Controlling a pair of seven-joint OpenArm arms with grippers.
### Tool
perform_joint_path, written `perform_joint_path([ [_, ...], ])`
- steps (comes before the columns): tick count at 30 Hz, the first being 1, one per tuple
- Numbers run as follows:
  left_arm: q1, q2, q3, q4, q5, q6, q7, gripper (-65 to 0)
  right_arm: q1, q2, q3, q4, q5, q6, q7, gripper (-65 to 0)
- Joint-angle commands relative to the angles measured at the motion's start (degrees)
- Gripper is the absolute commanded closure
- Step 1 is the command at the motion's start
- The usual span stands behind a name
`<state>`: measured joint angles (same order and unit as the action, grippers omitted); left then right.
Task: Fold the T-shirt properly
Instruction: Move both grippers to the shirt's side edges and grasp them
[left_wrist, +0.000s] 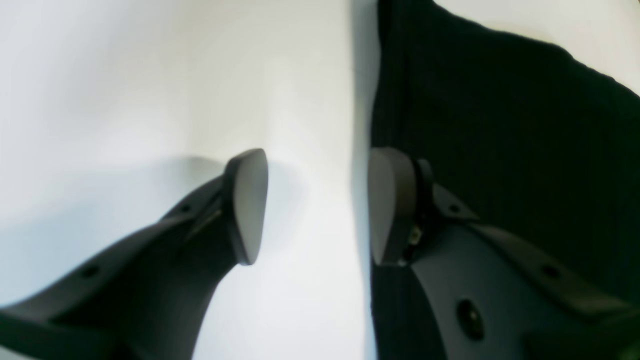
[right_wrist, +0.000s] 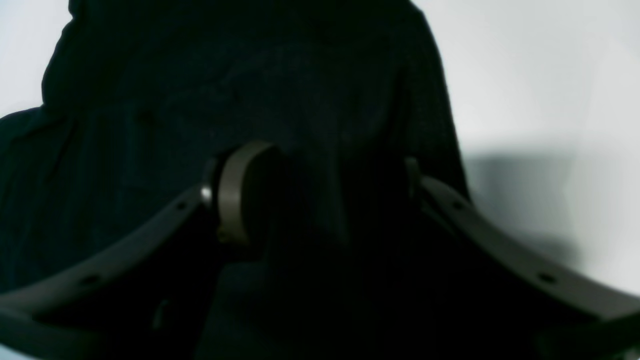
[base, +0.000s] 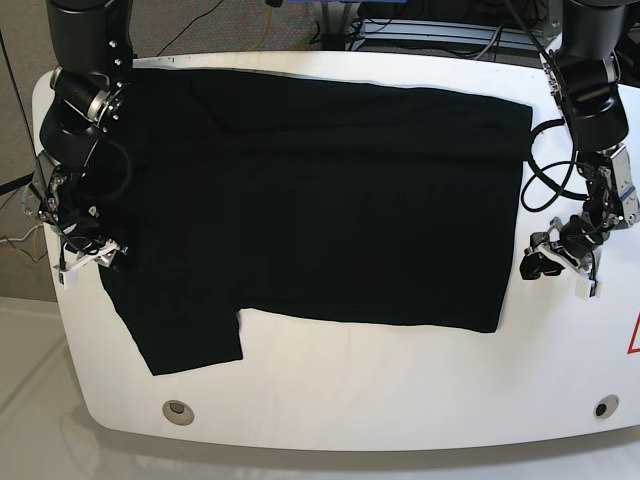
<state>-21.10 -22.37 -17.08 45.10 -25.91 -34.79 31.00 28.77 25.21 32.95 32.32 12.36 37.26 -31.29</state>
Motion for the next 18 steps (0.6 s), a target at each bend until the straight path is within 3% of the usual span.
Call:
perform_joint_path([
  [1, -1.58, -0.14, 0.07, 0.57, -0.98, -0.99, -1.62, -27.2, 0.41, 1.11, -0.05, -0.20, -0.61, -0.22, 0.08, -33.2],
  [18, -1.51, 1.72, 0.24, 0.94, -1.16, 1.09, -1.49, -29.1, 0.23, 1.07, 0.09, 0.78, 0.26, 0.01, 0.32, -35.1],
])
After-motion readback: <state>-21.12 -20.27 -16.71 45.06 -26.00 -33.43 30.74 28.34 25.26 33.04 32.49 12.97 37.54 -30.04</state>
